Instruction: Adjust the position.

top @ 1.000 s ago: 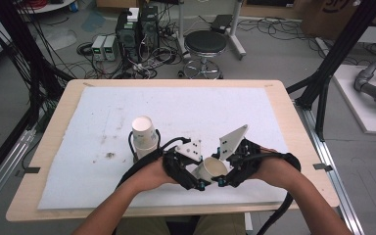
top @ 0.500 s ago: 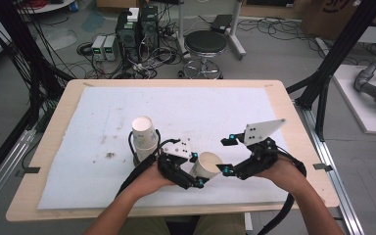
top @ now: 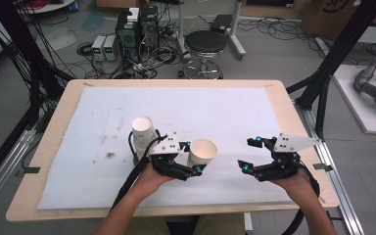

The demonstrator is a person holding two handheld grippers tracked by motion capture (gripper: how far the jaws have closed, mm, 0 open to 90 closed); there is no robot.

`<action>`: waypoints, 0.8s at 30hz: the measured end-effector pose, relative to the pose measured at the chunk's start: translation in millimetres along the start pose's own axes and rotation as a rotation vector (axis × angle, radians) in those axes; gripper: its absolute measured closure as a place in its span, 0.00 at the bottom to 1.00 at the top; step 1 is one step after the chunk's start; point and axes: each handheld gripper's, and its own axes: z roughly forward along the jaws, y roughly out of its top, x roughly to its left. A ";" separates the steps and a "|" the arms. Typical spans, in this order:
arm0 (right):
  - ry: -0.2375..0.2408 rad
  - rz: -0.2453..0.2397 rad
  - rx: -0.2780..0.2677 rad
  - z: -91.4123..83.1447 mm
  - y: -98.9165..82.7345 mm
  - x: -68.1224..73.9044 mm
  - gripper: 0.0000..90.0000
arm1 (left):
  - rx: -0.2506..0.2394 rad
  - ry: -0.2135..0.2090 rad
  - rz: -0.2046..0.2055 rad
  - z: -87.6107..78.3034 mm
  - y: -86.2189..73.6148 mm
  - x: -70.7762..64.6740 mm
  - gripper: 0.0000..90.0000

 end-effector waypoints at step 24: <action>-0.127 0.085 -0.087 -17.9 -49.1 -7.7 0.23 | -0.152 0.111 0.000 -7.5 2.7 7.0 0.34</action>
